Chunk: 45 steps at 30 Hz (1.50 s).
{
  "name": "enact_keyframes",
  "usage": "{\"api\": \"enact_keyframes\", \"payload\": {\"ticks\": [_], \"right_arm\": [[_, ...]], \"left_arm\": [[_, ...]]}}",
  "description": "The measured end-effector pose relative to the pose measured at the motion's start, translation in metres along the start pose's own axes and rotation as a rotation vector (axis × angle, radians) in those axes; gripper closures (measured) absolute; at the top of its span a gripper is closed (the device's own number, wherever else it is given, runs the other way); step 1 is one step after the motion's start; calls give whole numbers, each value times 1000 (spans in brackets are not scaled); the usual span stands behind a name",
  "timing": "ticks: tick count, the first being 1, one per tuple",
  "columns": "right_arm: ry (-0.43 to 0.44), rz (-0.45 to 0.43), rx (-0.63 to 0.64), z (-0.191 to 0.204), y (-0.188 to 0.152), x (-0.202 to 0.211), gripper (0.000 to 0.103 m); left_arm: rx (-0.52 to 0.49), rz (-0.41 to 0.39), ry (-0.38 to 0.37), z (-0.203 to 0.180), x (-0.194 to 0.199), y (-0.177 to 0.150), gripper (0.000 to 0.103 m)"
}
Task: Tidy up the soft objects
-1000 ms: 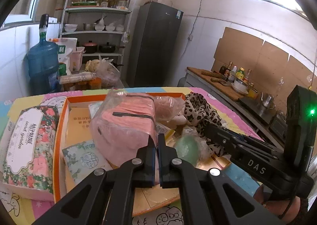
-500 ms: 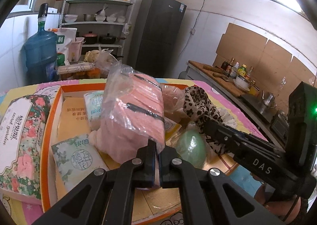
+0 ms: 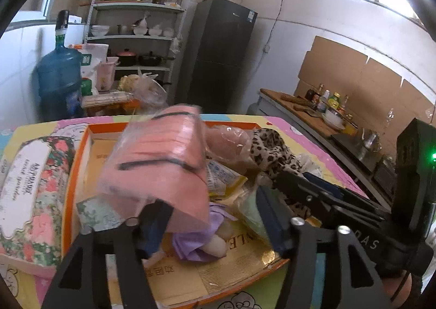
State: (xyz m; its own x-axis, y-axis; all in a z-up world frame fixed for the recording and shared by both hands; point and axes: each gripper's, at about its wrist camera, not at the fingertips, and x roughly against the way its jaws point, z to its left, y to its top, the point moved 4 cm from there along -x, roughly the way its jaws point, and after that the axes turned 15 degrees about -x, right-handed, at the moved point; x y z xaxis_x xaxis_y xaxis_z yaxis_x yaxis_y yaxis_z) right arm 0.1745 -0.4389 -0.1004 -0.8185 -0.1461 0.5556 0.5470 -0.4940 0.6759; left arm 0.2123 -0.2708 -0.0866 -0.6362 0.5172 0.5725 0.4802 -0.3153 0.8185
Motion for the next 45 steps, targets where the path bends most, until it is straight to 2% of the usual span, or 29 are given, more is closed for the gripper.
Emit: {"api": "enact_keyframes", "payload": {"ticks": [2,6,24,41,45], "right_arm": [[3,-5,-2,0,1,2,43],[-2,-27,-3,1,1,11,34],[8,-82,-4,23,-4,52,34],[-16,-130,48,65,-30,95,33],[-34,-153,67,75,-38,105,31]], "left_arm": [[11,3,-3,1,2,-1,35],[10,-7,14,2,9,0,34],[2,-49,34,-2,60,-3,34],[-6,-124,109,8,138,-18,34],[-28,-141,152,7,156,-23,34]]}}
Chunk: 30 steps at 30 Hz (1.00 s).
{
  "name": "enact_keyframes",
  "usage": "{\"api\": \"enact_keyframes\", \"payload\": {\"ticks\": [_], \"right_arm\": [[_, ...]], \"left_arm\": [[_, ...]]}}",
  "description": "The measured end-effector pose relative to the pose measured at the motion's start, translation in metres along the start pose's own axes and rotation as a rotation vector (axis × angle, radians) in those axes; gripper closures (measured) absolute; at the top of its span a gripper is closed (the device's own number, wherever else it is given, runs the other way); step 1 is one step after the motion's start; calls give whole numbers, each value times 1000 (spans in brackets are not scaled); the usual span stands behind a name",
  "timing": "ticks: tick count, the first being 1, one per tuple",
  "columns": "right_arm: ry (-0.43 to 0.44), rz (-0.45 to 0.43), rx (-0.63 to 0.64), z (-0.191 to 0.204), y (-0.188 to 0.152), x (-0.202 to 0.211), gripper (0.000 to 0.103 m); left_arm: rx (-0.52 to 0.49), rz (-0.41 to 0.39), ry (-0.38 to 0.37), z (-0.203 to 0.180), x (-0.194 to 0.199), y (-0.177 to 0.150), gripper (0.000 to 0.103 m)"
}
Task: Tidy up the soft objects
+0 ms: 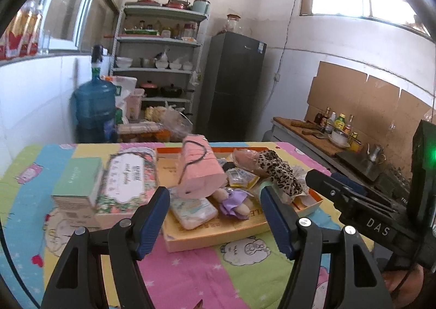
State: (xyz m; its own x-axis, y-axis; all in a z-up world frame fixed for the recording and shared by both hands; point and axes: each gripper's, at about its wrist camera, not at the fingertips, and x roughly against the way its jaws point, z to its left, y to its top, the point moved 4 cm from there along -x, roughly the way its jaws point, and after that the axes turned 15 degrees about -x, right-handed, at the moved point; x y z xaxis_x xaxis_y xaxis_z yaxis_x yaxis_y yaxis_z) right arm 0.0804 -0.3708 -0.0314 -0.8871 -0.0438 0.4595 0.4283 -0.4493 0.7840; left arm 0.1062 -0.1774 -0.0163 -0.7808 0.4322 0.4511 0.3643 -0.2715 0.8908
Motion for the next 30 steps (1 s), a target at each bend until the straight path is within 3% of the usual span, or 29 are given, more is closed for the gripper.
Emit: {"api": "enact_keyframes", "payload": {"ticks": [8,14,30], "right_arm": [[-28,-58,41,27,-20,26,28],[-48,-120,55,49,-41,48,28],[11,-147,114,107,-95,104,28]], "left_arm": [[-18,-31,173,16,44,-11,34],[-10,-34,234,30,78,-26,34],[25,-60,326,46,161,-66,34]]}}
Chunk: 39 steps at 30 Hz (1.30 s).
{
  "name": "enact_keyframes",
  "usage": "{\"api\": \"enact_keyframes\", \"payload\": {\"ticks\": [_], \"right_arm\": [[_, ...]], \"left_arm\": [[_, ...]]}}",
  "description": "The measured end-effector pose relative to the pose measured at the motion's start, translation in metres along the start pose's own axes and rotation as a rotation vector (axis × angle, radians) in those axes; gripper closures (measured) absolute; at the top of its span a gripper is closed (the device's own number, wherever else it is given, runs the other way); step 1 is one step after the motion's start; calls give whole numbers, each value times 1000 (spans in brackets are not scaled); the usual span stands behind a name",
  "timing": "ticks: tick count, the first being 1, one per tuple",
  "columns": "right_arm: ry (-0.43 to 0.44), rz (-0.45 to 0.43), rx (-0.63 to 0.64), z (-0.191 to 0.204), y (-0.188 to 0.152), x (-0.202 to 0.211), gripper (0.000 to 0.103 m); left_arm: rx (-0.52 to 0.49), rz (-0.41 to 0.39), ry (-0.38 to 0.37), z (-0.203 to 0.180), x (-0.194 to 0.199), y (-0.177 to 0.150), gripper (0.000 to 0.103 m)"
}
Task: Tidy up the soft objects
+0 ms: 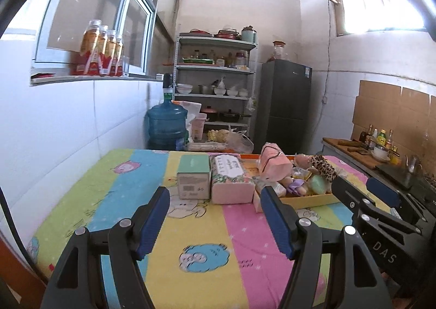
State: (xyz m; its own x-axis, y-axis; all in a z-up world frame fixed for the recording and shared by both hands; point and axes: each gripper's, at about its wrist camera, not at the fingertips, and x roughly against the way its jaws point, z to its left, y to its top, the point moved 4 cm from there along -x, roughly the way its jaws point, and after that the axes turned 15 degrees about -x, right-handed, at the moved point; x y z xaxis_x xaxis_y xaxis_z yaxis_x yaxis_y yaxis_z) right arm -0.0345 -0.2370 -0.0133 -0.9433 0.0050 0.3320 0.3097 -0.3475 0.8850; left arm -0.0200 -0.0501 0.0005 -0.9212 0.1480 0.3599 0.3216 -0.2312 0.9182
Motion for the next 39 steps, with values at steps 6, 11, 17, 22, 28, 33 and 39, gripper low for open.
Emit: {"api": "enact_keyframes", "payload": {"ticks": [6,11,17,22,28,33,39], "right_arm": [[7,-15,8,12,-12,22,28],[23,-26,21,21,-18,37,28],[26,-44,34,31,-21,50,28],[32,-54,38,35,-24,59,28],[46,-66,39,38,-25,71,28],[52,-77,32,38,-26,79,28],[37,-93,44,35,-27,88,28]], "left_arm": [[11,-8,14,9,21,-11,34],[12,-6,28,15,33,-16,34],[1,-9,66,21,47,-16,34],[2,-14,82,24,57,-19,34],[4,-3,95,24,65,-25,34],[0,-7,108,22,72,-27,34],[7,-7,114,23,74,-30,34]]}}
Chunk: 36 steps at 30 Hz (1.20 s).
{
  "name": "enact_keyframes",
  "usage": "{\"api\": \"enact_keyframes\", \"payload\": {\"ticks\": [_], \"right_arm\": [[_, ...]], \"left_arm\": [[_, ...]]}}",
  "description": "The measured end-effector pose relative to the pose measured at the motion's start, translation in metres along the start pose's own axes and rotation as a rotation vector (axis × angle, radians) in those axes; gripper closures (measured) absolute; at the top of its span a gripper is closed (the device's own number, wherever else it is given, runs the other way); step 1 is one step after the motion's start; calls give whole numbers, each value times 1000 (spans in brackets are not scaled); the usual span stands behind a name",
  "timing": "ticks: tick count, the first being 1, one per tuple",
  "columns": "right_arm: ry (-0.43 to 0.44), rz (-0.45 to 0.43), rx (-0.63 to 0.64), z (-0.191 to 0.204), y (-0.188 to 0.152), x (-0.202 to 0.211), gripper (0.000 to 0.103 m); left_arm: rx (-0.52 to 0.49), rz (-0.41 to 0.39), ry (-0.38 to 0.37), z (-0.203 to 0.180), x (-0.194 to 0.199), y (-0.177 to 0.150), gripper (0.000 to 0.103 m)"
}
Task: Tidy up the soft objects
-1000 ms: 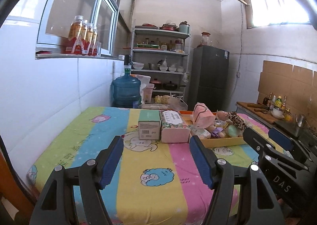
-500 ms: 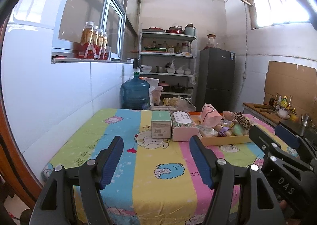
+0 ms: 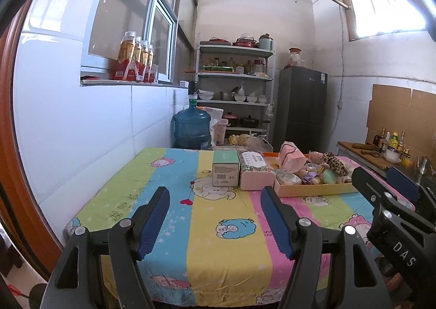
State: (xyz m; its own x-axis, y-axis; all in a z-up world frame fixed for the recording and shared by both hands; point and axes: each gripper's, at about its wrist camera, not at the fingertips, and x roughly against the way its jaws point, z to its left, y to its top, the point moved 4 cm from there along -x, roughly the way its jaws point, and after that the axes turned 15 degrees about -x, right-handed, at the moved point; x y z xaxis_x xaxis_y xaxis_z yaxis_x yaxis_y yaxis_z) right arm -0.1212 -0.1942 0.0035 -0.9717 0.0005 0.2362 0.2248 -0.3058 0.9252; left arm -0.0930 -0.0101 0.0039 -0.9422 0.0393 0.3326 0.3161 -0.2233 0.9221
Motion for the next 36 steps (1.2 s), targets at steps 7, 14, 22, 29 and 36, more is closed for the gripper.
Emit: {"api": "enact_keyframes", "payload": {"ticks": [7,14,22,29,36], "right_arm": [[-5,4,11,-1,-2,4,28],[-6,-3,4,-3,-1,7,28],[0,-1,5,-2,-1,9,28],[1,1,5,1,-1,10,28],[6,0,10,6,0,12,28]], "left_arm": [[-15,11,3,-7,2,-2,34],[-21,14,0,-10,2,-2,34],[-22,16,1,-11,3,-3,34],[-22,16,1,-10,4,-4,34],[-20,15,3,-10,5,-4,34]]}}
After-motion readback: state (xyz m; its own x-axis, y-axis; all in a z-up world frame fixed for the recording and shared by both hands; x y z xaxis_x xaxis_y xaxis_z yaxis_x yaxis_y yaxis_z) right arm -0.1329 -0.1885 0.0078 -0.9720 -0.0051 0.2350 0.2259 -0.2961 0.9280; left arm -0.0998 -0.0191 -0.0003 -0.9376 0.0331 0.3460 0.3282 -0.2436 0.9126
